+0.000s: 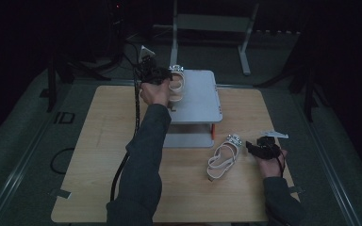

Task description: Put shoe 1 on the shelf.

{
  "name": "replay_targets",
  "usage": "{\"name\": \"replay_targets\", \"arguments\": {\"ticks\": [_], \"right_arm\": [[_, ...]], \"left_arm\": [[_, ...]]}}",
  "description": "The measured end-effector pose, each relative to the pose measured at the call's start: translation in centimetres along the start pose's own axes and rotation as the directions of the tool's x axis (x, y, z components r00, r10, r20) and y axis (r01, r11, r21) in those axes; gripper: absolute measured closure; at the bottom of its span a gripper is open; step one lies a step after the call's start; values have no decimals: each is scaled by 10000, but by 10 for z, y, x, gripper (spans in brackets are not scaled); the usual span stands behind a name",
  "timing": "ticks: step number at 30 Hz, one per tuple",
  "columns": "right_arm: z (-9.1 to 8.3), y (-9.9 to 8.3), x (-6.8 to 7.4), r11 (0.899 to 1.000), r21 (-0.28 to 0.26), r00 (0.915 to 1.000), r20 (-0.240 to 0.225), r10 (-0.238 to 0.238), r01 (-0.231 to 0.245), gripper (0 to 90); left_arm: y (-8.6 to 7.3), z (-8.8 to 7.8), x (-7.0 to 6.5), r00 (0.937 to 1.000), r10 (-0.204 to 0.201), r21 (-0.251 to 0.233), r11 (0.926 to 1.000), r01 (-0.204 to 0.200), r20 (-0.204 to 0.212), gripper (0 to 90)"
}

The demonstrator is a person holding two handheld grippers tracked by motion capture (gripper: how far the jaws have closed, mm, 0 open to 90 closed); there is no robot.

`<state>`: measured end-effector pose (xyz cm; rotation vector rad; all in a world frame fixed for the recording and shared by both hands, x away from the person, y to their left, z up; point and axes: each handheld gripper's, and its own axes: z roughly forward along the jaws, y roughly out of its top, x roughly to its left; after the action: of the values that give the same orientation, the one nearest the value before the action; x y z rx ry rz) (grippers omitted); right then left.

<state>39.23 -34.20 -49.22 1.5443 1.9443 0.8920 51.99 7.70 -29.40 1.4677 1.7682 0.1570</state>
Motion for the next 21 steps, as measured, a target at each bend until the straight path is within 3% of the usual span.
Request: {"name": "replay_targets", "arguments": {"ticks": [2, 3, 10, 14, 18, 19, 21], "right_arm": [[0, 0, 0, 10000, 3, 10000, 2, -6, 6, 448], [0, 0, 0, 10000, 33, 10000, 5, -41, 41, 447], [1, 0, 1, 10000, 47, 10000, 13, -58, 58, 446], [1, 0, 2, 9999, 71, 9999, -18, -122, 122, 445], [2, 0, 2, 9999, 86, 9999, 13, -145, 145, 444], [2, 0, 2, 9999, 86, 9999, 13, -145, 145, 444], [1, 0, 2, 9999, 83, 9999, 16, -114, 114, 444]], "left_arm": [[0, 0, 0, 10000, 0, 0, 10000, 0, 0, 551], [0, -3, -2, 9991, 348, -66, 9994, -346, 255, 530], [-1, -16, -6, 9919, 1103, -414, 9933, -1079, 626, 484], [-4, -25, -9, 9797, 1914, -736, 9796, -1869, 595, 470], [-6, -32, -9, 9692, 2372, -1058, 9675, -2296, 660, 465], [-6, -32, -9, 9692, 2372, -1058, 9675, -2296, 660, 464], [-6, -38, -8, 9607, 2665, -1303, 9581, -2552, 774, 465]]}}
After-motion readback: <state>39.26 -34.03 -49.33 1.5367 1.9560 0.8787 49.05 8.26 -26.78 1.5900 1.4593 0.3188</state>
